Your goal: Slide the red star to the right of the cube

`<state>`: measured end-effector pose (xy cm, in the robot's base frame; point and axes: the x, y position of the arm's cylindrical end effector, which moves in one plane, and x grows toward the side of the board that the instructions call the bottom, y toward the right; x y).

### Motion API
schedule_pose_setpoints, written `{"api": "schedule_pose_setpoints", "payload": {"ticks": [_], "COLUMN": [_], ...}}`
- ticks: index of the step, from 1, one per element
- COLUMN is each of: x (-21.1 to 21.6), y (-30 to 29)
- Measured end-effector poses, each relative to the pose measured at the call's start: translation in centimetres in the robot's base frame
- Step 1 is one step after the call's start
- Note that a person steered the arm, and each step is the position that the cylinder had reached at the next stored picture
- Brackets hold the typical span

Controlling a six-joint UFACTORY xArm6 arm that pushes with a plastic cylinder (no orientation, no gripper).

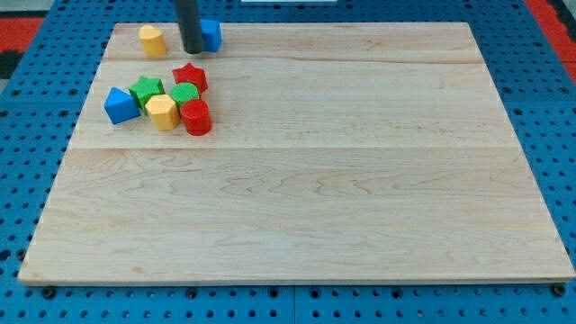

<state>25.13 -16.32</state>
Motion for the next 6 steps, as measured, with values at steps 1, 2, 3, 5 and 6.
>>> {"api": "schedule_pose_setpoints", "payload": {"ticks": [1,2,3,5,6], "x": [5.0,6.8,8.6,8.7,3.5], "y": [-1.2,-1.3,-1.7,4.3,6.4]}}
